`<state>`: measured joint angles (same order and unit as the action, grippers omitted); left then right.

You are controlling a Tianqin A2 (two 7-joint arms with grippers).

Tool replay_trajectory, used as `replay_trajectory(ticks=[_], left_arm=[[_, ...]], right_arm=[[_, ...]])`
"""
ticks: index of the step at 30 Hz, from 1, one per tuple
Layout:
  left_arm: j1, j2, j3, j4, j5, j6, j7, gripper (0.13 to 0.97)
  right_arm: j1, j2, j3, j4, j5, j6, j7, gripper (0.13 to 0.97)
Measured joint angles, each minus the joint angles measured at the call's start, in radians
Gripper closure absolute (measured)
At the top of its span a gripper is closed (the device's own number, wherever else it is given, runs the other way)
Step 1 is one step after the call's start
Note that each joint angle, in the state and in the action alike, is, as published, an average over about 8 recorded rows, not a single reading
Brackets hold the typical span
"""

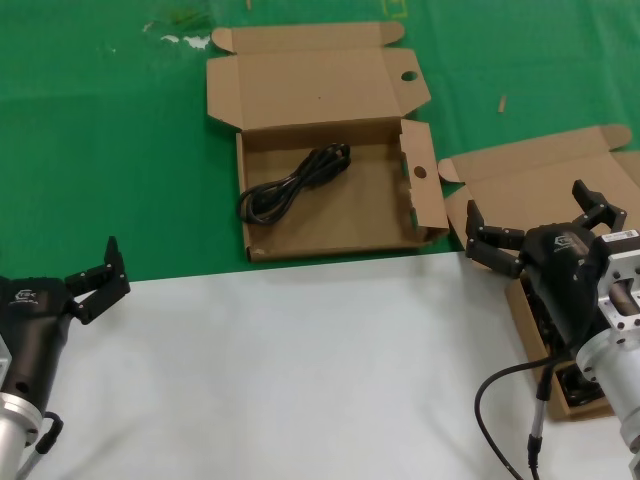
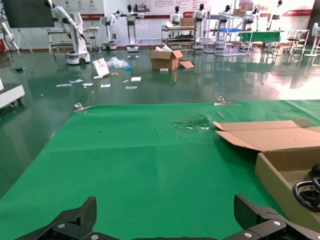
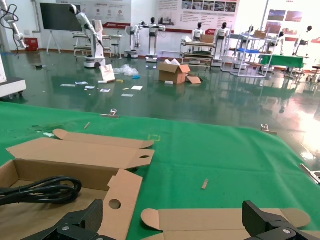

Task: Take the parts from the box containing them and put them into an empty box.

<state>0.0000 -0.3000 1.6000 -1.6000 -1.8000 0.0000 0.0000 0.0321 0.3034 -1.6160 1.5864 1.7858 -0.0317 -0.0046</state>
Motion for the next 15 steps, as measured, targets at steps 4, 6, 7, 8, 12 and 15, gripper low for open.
replay_trajectory(ticks=[4,6,7,8,12,15], left_arm=[[0.0,0.0,0.0,0.0,0.0,0.0,0.0,0.132],[0.0,0.0,0.0,0.0,0.0,0.0,0.0,0.132],[0.0,0.0,0.0,0.0,0.0,0.0,0.0,0.132],[0.0,0.0,0.0,0.0,0.0,0.0,0.0,0.132],[0.0,0.0,0.0,0.0,0.0,0.0,0.0,0.132],[0.0,0.0,0.0,0.0,0.0,0.0,0.0,0.132]], right_arm=[[0.0,0.0,0.0,0.0,0.0,0.0,0.0,0.129],[0.0,0.0,0.0,0.0,0.0,0.0,0.0,0.129],[0.0,0.0,0.0,0.0,0.0,0.0,0.0,0.129],[0.0,0.0,0.0,0.0,0.0,0.0,0.0,0.129],[0.0,0.0,0.0,0.0,0.0,0.0,0.0,0.129],[0.0,0.0,0.0,0.0,0.0,0.0,0.0,0.129]])
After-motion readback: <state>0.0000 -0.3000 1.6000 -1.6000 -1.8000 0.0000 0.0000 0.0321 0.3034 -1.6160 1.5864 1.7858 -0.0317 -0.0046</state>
